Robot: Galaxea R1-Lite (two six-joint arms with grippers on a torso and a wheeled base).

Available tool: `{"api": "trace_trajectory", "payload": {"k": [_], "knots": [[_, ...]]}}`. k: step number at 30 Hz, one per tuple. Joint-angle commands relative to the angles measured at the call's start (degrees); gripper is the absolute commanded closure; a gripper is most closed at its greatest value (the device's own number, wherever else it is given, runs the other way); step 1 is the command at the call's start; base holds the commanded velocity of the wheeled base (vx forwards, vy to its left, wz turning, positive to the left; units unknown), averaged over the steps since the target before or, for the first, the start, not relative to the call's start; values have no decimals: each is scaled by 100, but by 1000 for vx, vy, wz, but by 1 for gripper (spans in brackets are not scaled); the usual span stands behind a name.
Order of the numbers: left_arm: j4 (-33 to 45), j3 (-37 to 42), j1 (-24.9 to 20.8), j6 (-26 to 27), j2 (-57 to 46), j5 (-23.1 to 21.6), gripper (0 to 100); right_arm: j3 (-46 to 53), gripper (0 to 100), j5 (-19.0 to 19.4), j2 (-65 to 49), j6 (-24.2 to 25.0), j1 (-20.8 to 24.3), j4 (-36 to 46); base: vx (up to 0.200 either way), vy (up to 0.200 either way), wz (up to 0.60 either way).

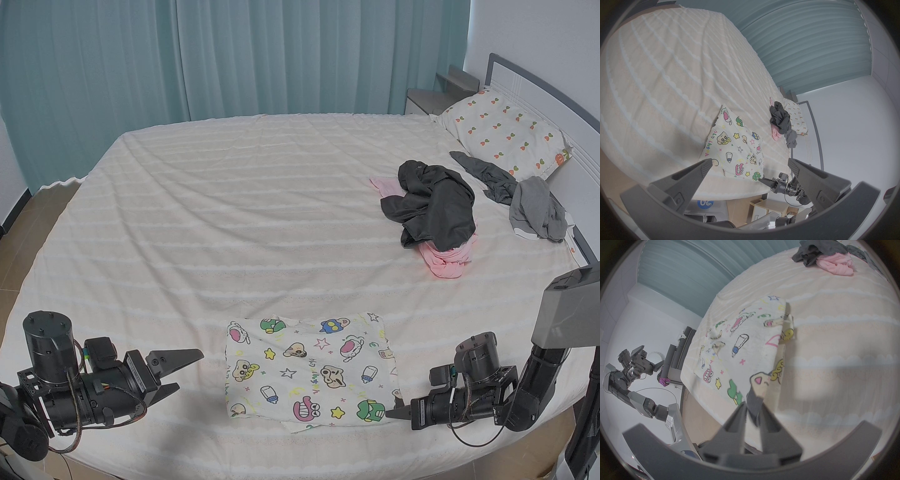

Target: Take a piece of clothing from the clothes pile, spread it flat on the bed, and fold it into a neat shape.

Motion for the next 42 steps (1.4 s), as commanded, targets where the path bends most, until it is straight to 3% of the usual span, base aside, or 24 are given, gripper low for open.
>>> {"api": "trace_trajectory", "payload": {"k": [1,6,12,16,18,21,27,42], "knots": [[-2,0,1,7,34,-2,0,71,0,4,89,-1,9,-11,0,0,0],[-20,-26,45,51,307,16,0,132,0,-23,10,-1,-141,-72,0,0,0],[-248,-105,186,130,922,-2,0,79,0,-5,-333,52,-633,-239,0,0,0],[-354,-369,212,420,1563,-2,0,-343,0,4,-183,69,-782,-319,0,0,0],[-415,-650,274,1035,2407,25,0,-773,0,21,54,78,-853,-213,0,0,0],[-433,-967,300,1510,3225,51,0,-1221,0,30,318,113,-817,95,0,0,0],[-424,-1986,353,1598,4200,77,0,-2100,0,30,546,447,-730,1053,0,0,0],[-354,-3138,168,1615,4912,77,0,-2812,0,47,1012,500,-396,1518,0,0,0]]}}
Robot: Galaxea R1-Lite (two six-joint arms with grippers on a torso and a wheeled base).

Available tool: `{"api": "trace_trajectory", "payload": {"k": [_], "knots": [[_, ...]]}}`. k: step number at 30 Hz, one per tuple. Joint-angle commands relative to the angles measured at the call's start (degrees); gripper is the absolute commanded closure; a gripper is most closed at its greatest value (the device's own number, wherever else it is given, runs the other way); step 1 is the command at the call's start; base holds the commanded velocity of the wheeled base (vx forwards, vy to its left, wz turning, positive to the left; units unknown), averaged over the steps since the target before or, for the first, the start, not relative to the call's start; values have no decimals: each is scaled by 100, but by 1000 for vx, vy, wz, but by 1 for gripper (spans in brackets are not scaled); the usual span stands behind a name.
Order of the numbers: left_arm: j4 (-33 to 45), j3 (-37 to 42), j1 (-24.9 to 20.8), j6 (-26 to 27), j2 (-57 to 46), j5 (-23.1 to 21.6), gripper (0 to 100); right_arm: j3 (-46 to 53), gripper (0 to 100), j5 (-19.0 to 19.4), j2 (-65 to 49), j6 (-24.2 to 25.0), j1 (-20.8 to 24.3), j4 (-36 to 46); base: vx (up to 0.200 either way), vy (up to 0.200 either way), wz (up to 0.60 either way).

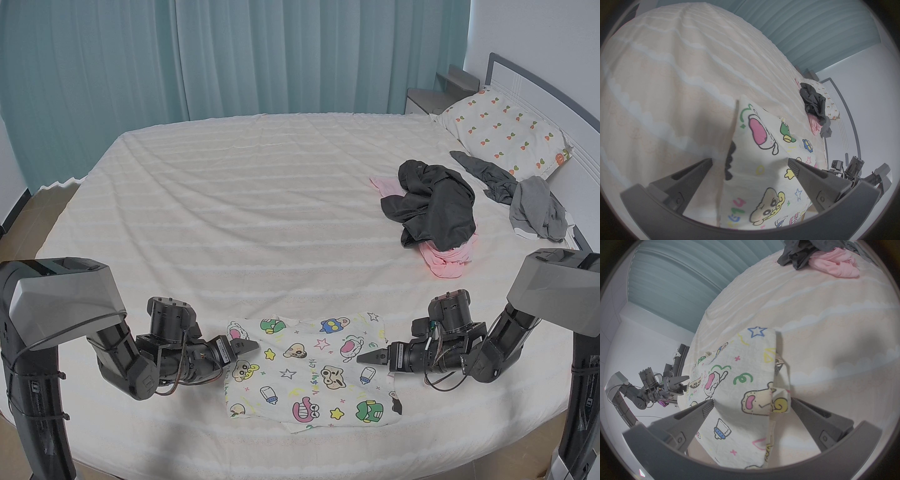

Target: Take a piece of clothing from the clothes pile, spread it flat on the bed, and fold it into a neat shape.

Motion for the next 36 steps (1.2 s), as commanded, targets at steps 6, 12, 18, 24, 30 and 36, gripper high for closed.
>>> {"api": "trace_trajectory", "payload": {"k": [6,12,18,24,30,36], "knots": [[0,-243,-319,-29,294,-29,0,-253,0,212,221,163,225,31,0,0,0],[-35,-243,-512,-55,294,-47,0,-464,0,405,238,550,471,31,0,0,0],[-62,-261,-627,-240,268,-65,100,-631,100,669,282,559,550,251,0,0,0],[-53,-85,-758,-231,22,-47,100,-595,100,695,10,690,629,321,0,0,0],[0,12,-802,-240,-277,6,100,-560,100,695,-368,1227,761,338,0,0,0],[9,179,-846,-538,-761,32,100,-288,100,686,-755,1297,849,330,0,0,0]]}}
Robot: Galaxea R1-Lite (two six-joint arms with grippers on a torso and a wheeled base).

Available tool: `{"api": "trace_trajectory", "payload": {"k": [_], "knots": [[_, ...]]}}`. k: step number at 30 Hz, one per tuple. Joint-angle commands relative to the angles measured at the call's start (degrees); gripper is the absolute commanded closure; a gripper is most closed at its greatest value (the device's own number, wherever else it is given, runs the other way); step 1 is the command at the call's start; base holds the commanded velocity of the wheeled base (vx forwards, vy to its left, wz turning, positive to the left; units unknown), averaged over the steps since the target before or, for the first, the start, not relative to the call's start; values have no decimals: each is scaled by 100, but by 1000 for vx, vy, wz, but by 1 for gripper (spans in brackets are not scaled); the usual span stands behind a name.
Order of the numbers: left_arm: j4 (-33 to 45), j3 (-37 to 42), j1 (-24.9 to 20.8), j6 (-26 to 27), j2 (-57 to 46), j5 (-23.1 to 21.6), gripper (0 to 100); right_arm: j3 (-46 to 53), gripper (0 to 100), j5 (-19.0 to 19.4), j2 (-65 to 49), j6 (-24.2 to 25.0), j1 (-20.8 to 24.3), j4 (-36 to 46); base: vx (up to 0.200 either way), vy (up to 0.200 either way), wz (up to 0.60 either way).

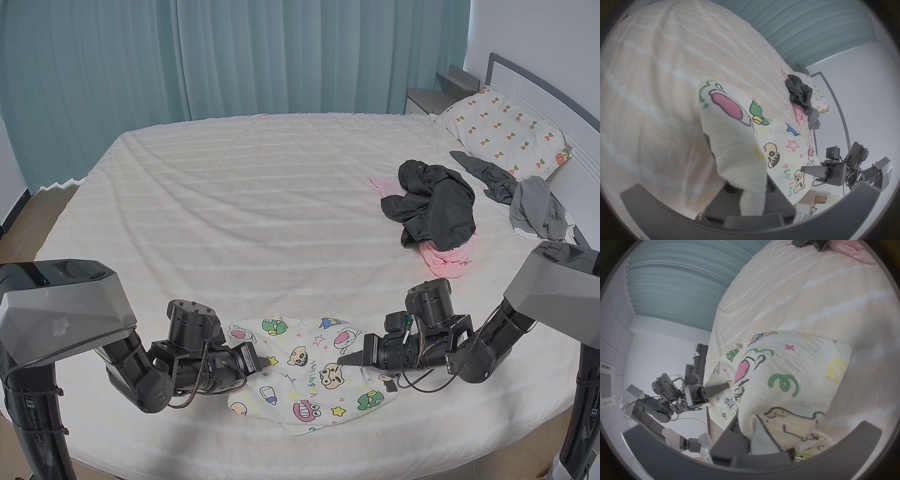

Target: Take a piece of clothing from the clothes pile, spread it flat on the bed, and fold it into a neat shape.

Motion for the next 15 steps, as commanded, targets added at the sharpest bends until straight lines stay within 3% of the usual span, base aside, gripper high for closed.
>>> {"api": "trace_trajectory", "payload": {"k": [1,11,15], "knots": [[11,94,-34,-133,-499,15,100,184,100,-8,-459,64,88,-7,0,0,0],[451,76,-237,-142,-1061,24,100,334,100,-26,-934,187,88,37,0,0,0],[583,50,-360,-150,-1246,24,100,422,100,-26,-1057,187,79,46,0,-200,0]]}}
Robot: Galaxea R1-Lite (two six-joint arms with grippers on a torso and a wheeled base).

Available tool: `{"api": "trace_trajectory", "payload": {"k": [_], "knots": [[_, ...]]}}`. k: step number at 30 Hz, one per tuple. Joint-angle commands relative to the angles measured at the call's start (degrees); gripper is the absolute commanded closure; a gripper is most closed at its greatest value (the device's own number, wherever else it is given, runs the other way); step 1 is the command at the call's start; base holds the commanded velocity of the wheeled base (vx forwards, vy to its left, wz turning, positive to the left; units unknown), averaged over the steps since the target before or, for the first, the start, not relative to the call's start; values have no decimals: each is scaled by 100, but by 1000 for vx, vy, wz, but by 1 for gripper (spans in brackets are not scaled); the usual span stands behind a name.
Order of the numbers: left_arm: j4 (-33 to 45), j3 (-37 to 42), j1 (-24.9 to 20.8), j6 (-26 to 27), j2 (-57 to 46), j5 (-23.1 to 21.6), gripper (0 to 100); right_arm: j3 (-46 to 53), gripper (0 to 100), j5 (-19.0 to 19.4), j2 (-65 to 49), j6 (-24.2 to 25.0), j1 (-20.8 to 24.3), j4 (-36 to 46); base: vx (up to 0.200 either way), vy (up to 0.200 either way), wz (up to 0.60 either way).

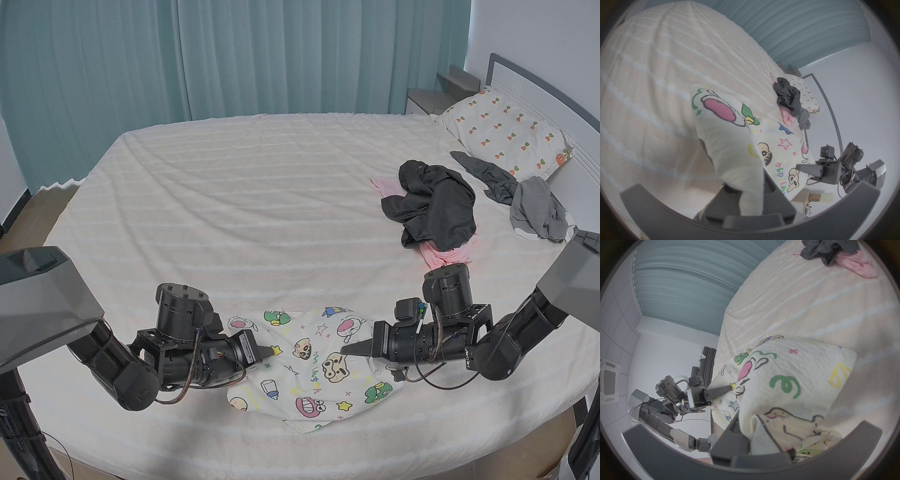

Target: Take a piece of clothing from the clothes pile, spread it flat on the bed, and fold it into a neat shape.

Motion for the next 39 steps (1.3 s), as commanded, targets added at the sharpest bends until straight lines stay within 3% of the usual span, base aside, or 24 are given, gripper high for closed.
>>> {"api": "trace_trajectory", "payload": {"k": [1,39], "knots": [[104,-38,-163,-3,-341,0,100,109,100,1,-250,3,-6,2,0,-200,0],[121,-372,-515,-11,-130,123,100,470,100,-52,-558,3,-279,46,0,-200,0]]}}
